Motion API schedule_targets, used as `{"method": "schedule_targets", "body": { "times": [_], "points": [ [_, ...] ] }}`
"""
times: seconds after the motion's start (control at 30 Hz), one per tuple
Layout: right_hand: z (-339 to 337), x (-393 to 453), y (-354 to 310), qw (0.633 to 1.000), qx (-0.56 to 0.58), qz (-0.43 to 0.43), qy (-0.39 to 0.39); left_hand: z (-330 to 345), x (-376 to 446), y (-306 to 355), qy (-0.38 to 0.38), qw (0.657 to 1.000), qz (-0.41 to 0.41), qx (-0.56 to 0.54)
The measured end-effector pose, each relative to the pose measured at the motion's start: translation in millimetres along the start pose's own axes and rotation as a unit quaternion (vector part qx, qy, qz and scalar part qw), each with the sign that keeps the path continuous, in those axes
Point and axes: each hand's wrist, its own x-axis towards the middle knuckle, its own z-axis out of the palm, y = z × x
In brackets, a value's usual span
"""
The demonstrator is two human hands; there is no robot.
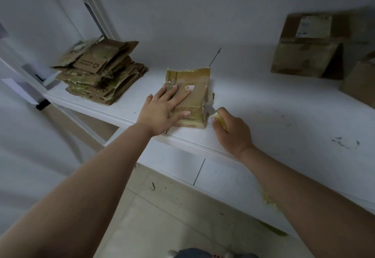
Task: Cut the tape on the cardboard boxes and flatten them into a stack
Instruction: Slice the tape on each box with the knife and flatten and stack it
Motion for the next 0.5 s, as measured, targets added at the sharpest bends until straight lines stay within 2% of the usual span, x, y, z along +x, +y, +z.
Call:
{"method": "schedule_targets", "body": {
  "times": [0.13, 0.5],
  "points": [
    [0.8, -5.8, -0.7, 0.999, -0.034, -0.038, -0.019, -0.6, 5.4, -3.6, 0.002, 1.000, -0.002, 0.002],
    [3.6, -7.8, -0.2, 0.996, -0.072, -0.057, -0.002, 7.7, 6.6, -6.9, 0.025, 1.000, 0.007, -0.011]
  ]
}}
